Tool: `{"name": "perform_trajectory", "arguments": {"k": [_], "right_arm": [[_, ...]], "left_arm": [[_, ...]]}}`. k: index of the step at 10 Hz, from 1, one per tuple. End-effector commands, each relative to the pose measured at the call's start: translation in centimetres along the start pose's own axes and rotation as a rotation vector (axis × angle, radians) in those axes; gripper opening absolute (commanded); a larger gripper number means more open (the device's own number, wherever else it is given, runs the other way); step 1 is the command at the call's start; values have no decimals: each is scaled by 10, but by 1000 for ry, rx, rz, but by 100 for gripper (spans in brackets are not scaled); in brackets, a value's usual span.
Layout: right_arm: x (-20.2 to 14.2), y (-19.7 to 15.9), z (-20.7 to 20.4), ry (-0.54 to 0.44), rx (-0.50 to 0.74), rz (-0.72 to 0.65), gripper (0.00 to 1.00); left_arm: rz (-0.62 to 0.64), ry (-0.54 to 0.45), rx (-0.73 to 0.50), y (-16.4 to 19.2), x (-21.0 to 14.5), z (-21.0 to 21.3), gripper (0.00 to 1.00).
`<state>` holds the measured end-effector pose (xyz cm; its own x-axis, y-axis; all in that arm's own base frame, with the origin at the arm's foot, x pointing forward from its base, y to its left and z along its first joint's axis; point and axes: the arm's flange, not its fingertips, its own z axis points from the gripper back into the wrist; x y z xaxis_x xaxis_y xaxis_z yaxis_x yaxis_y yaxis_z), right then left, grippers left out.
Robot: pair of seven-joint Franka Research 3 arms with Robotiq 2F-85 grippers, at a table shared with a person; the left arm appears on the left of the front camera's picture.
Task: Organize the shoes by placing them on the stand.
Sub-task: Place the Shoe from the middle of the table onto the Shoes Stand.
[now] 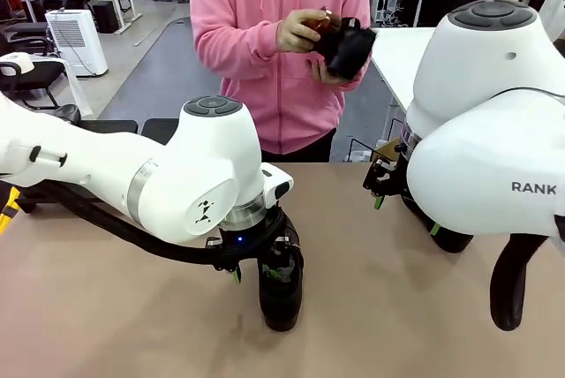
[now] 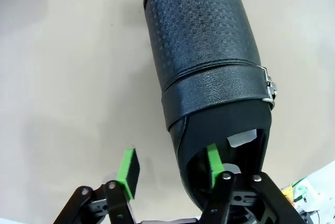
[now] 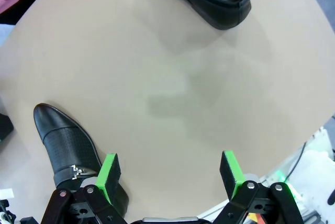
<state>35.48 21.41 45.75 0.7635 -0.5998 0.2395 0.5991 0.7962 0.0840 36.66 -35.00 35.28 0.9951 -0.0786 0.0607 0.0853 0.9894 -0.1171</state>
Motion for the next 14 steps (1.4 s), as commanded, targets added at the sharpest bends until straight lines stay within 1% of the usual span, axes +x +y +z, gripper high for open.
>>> {"name": "perform_trajectory", "arguments": {"k": [1, 2, 6, 7, 9, 11, 13, 14], "right_arm": [[3, 2, 0, 9, 19, 20, 100], [3, 2, 0, 9, 19, 20, 100], [3, 2, 0, 9, 19, 20, 100], [3, 2, 0, 9, 19, 20, 100], [3, 2, 0, 9, 19, 20, 100], [3, 2, 0, 9, 19, 20, 100], [3, 2, 0, 9, 19, 20, 100], [3, 2, 0, 9, 19, 20, 100]], "left_arm": [[-16, -3, 19, -5, 6, -2, 17], [-31, -7, 18, -8, 5, -1, 0], [-47, 35, 4, -8, 10, -6, 0], [-51, 45, -15, -5, 8, -3, 0], [-73, 113, -64, 8, -9, 19, 0], [-114, 71, -147, 42, -27, 59, 0], [-208, -51, -212, 67, -34, 96, 0], [-222, -135, -196, 84, -30, 113, 0]]}}
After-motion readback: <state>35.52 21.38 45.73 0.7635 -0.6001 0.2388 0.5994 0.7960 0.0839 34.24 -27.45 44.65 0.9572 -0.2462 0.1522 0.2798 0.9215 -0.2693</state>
